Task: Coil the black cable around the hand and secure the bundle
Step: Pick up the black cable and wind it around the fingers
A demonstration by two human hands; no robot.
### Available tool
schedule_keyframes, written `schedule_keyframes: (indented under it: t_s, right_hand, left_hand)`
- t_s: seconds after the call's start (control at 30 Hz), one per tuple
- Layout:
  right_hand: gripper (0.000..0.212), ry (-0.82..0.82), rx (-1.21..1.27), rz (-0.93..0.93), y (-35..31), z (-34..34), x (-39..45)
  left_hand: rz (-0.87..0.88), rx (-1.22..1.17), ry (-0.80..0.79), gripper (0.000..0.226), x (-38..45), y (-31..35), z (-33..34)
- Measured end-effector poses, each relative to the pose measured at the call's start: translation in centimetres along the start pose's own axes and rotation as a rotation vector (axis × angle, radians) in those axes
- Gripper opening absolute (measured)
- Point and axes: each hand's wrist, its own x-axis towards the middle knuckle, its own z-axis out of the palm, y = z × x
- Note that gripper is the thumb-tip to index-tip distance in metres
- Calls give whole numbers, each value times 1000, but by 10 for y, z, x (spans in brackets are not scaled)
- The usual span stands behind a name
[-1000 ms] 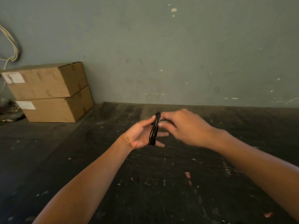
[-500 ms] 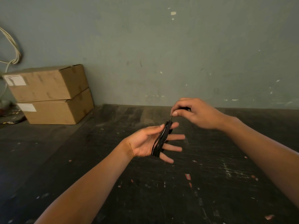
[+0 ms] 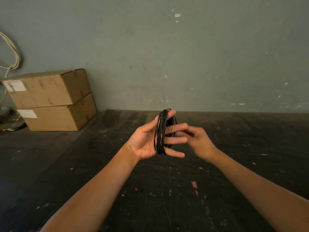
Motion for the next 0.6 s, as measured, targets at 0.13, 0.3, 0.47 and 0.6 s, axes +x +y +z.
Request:
schedule_keyframes:
  t_s: [0.13, 0.3, 0.47, 0.6]
  right_hand:
    - [14, 23, 152, 61, 7, 29, -14]
    - [16, 47, 266, 86, 8, 48, -15]
    - [8, 130, 305, 89, 8, 37, -9]
    - [11, 141, 246, 97, 8, 48, -16]
  left_hand:
    - [52, -42, 32, 44, 6, 1, 2]
    - [87, -115, 24, 46, 4, -5, -4]
    - [96, -105, 18, 46, 1, -6, -7]
    - [173, -105, 139, 44, 10, -1, -3]
